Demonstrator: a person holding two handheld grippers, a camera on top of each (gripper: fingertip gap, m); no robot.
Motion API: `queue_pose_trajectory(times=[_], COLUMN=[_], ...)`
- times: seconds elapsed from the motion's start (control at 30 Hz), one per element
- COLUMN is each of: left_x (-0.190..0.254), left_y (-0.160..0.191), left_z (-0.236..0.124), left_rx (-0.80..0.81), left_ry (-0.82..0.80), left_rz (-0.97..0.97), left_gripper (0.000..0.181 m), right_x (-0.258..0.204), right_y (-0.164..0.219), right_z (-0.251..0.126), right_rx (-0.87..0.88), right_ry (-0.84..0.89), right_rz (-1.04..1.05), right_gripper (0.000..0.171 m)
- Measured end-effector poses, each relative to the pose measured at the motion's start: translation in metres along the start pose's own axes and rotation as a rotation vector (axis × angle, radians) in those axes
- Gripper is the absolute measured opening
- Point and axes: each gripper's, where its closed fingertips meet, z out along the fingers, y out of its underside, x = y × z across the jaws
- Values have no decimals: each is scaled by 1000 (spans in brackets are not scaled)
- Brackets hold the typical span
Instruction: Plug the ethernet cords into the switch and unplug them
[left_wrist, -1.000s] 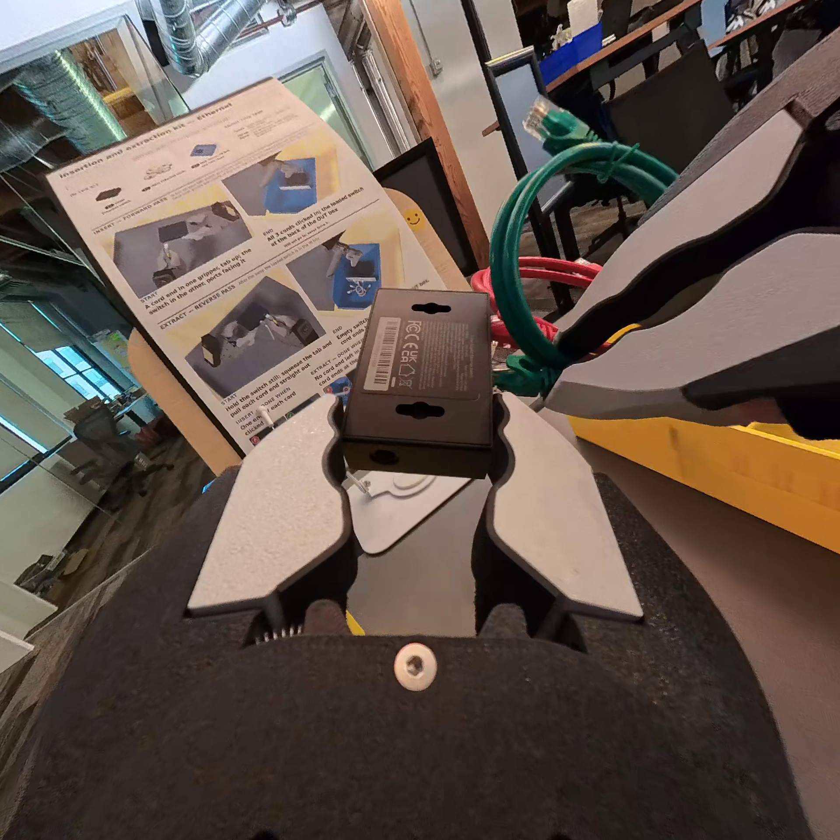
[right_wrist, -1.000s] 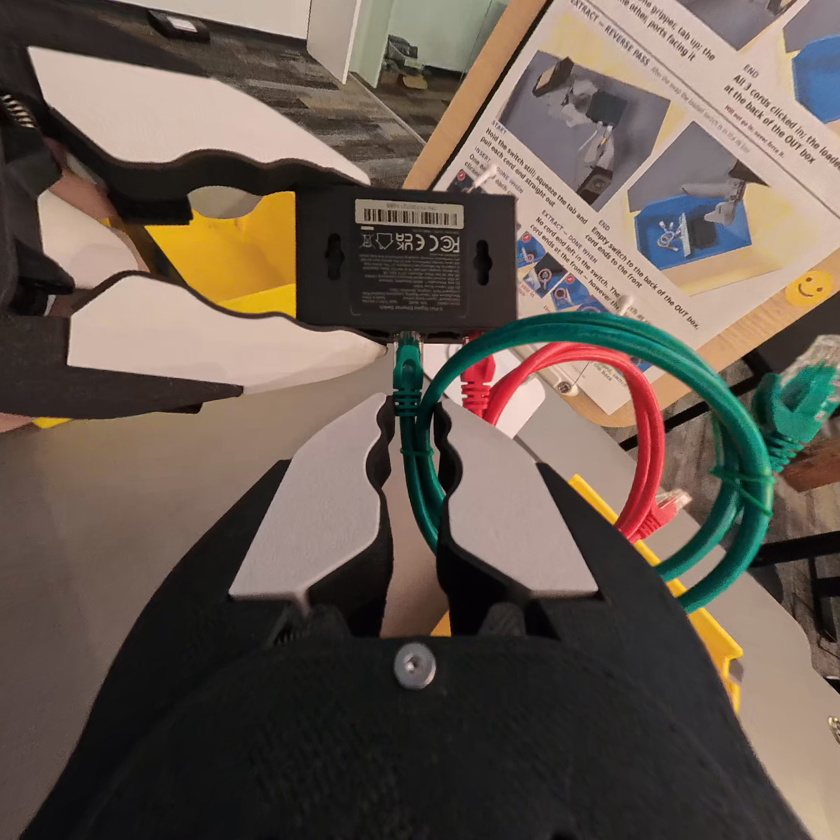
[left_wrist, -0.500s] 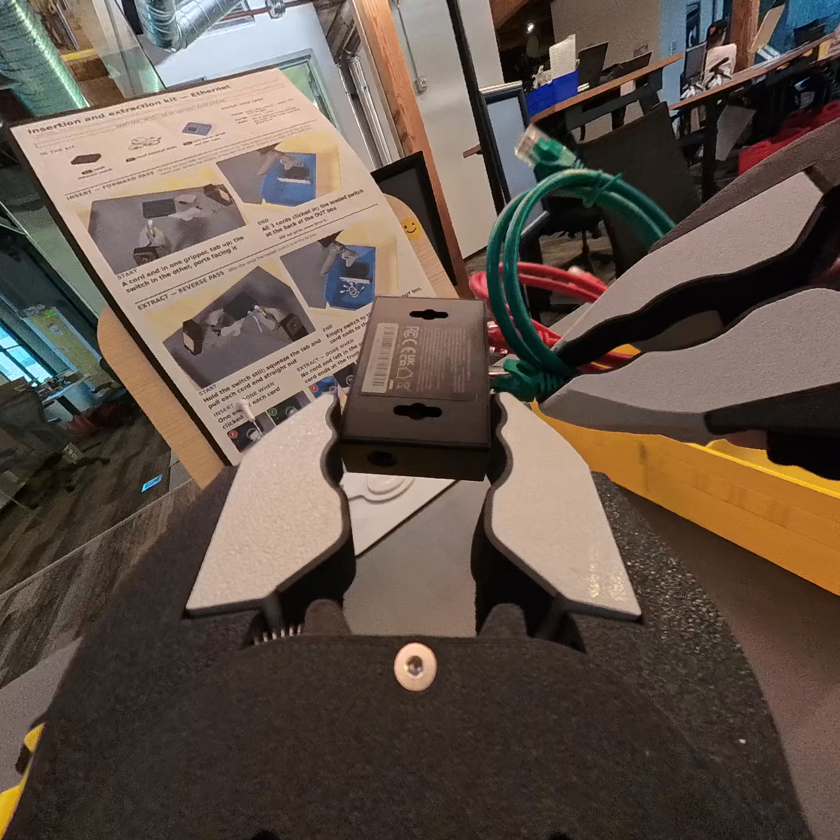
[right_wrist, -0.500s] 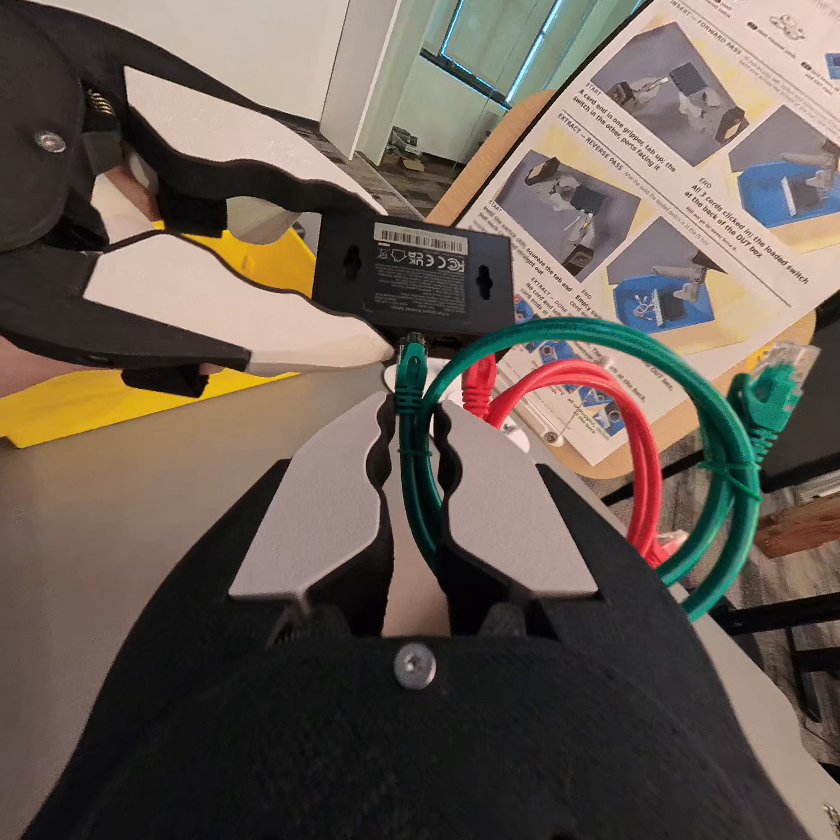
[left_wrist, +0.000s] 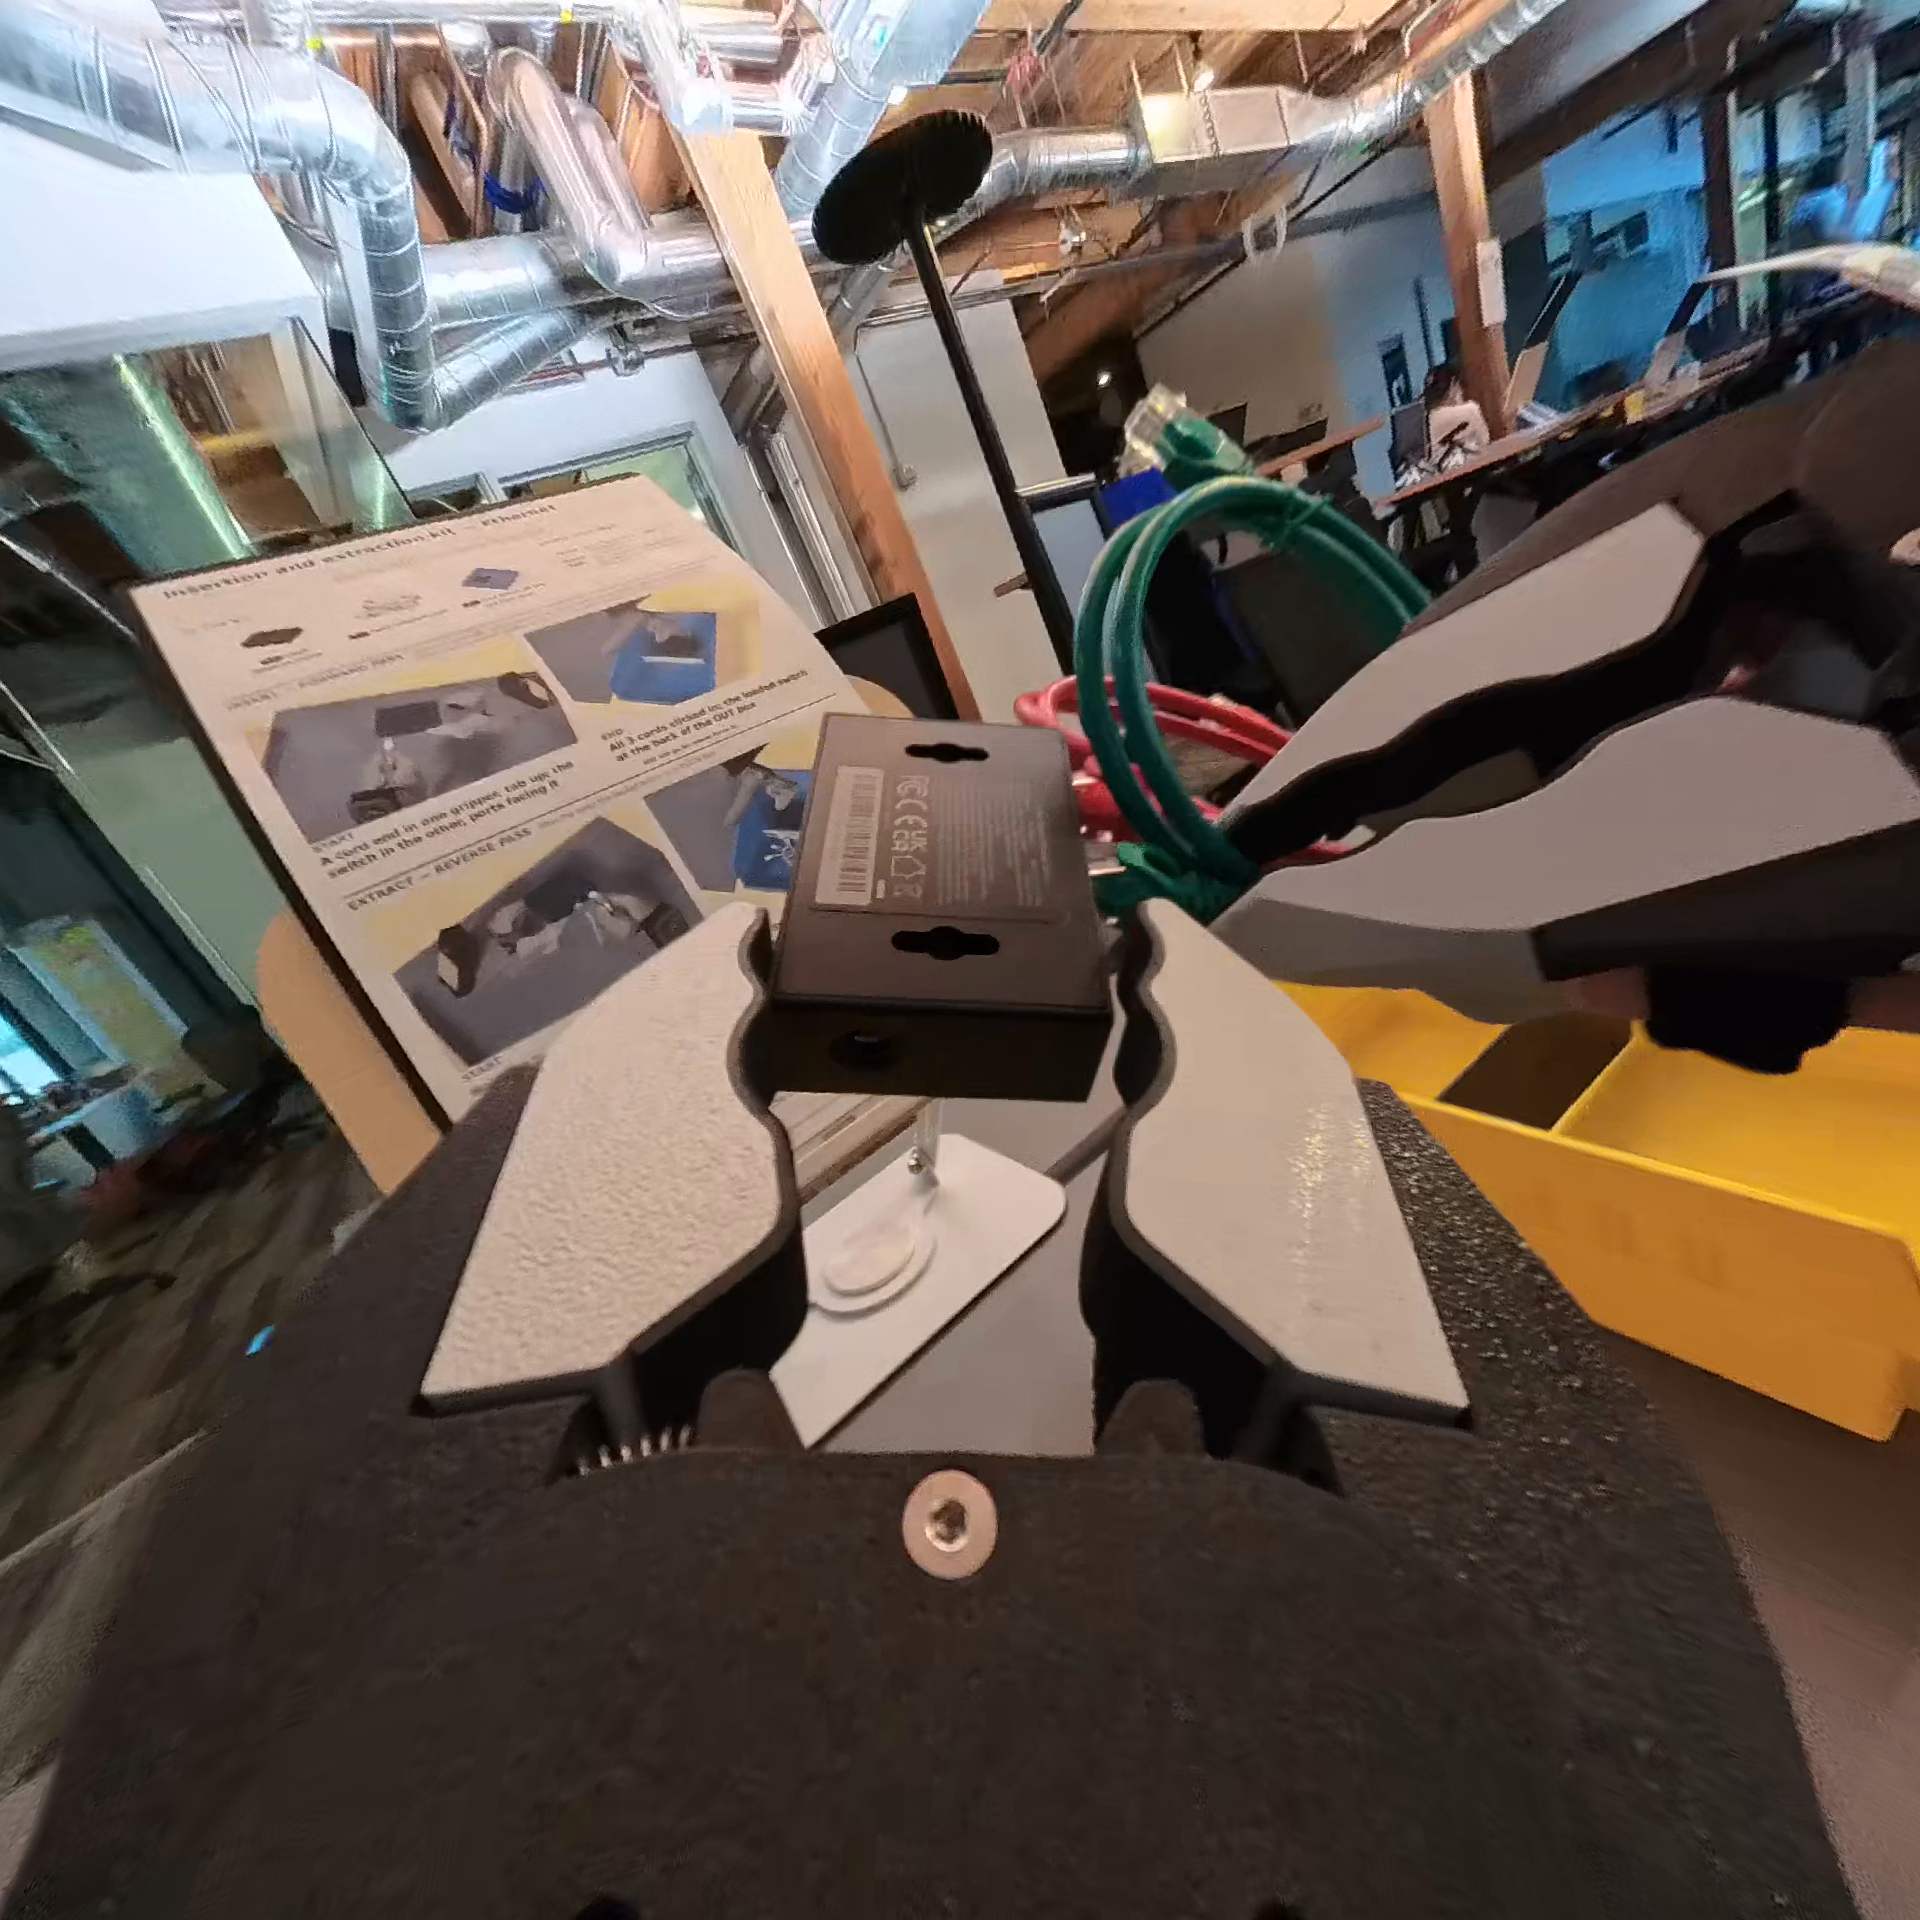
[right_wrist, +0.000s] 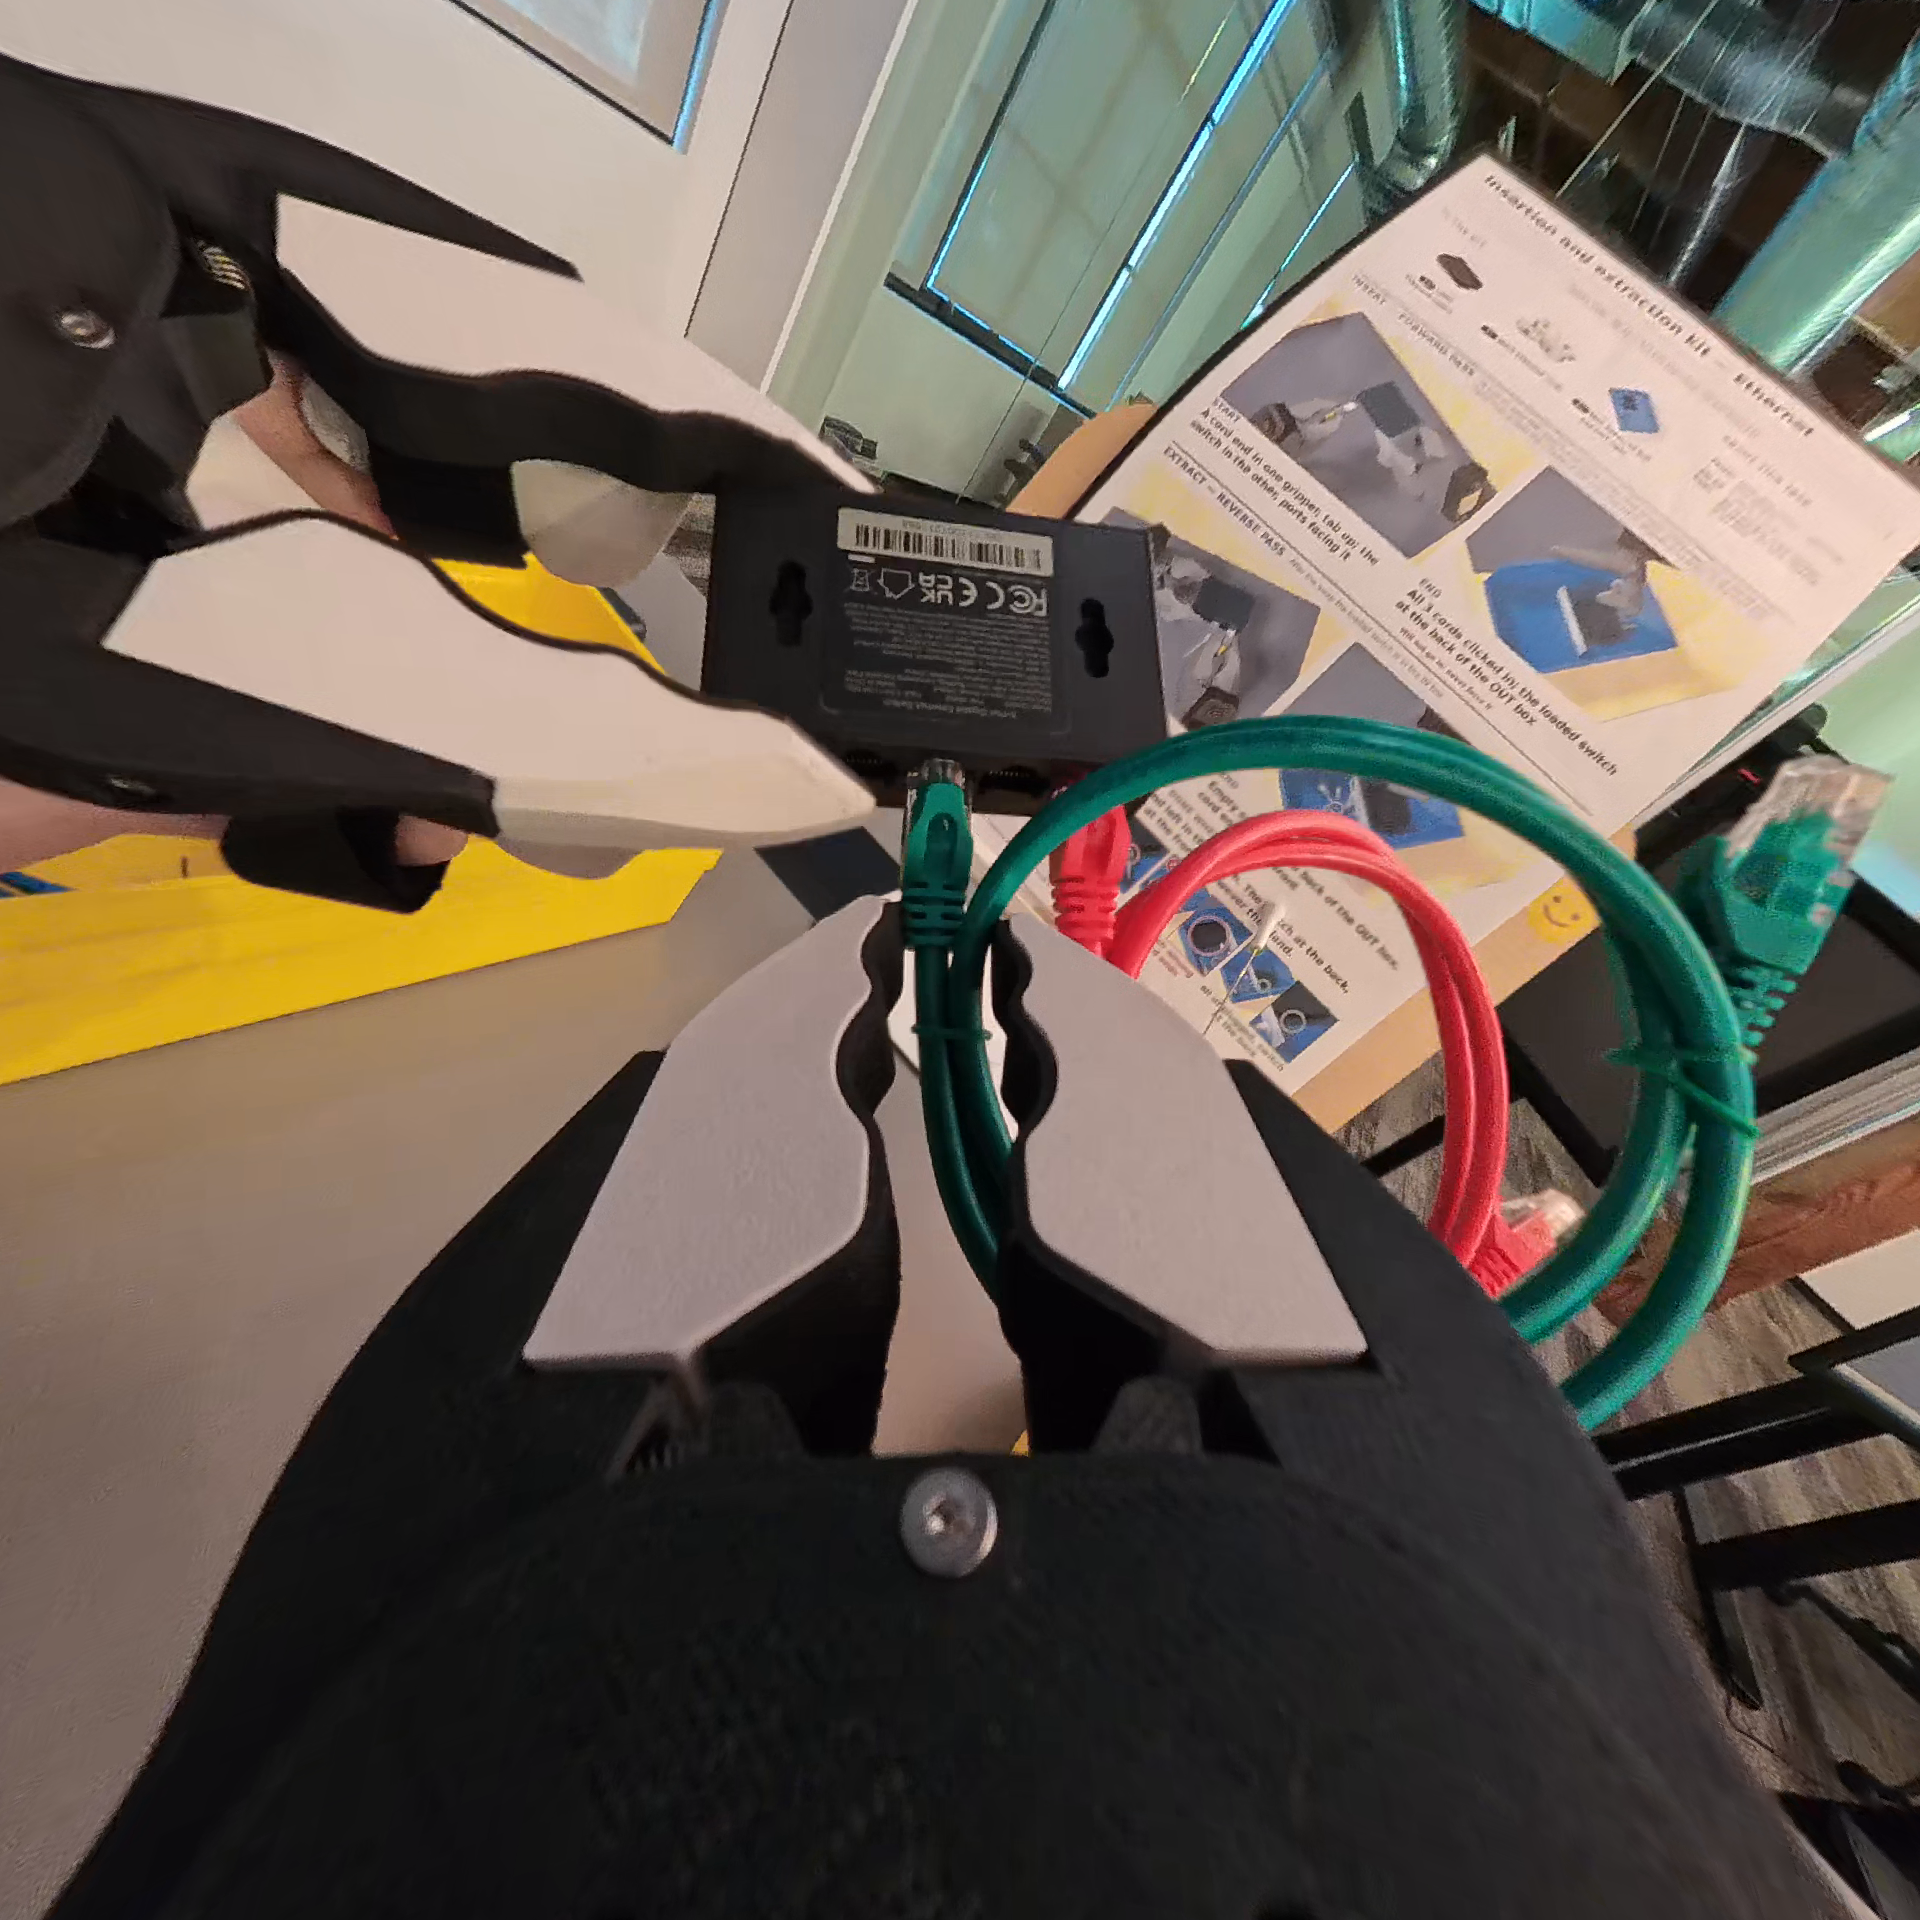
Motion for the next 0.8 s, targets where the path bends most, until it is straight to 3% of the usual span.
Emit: queue_pose_trajectory(times=[0.27,0.5,0.8], left_x=[2,-4,-6], left_y=[-5,-9,-16], left_z=[-3,-5,-10], left_rx=[28,60,129], left_ry=[33,-78,-47], left_rz=[70,221,108], left_gripper=[64,62,64], right_x=[1,0,-1], right_y=[-5,-11,-19], right_z=[-4,-7,-12], right_rx=[26,60,97], right_ry=[0,-4,-17], right_rz=[19,29,14], right_gripper=[17,17,17])
